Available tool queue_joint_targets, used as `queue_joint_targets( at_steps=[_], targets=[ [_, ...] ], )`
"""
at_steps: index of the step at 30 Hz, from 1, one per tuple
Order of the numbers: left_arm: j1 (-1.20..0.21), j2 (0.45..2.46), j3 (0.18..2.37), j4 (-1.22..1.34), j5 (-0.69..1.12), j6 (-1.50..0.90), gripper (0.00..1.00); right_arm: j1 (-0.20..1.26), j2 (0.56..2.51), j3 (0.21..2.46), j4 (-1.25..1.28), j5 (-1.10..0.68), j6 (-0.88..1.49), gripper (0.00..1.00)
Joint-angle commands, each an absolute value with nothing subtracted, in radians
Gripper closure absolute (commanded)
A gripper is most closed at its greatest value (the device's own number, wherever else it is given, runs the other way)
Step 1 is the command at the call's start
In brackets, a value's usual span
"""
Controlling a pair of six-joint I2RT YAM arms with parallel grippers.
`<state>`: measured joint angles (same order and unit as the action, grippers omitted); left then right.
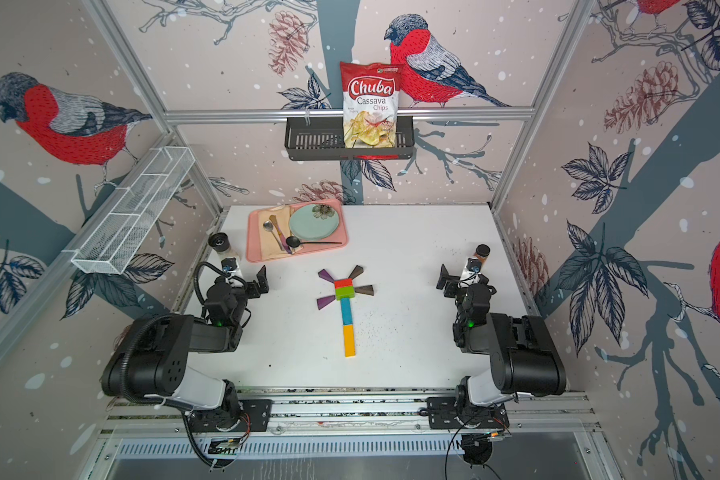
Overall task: Assemble a small pinwheel with building blocks
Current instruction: Reset both arms
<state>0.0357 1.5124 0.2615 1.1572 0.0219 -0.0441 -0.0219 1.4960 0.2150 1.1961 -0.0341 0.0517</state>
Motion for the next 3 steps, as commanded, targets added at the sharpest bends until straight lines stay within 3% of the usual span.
queue_joint_targets(
  at_steps=[1, 3],
  targets=[
    [0.031, 1.512, 0.267, 1.162, 0.029, -0.014, 0.01, -0.021, 1.494, 0.219, 1.216, -0.042, 0.041, 0.01],
    [0.031, 1.512, 0.267, 1.162, 0.032, -0.014, 0.01, -0.021, 1.494, 0.221, 1.216, -0.042, 0.041, 0.01]
  ],
)
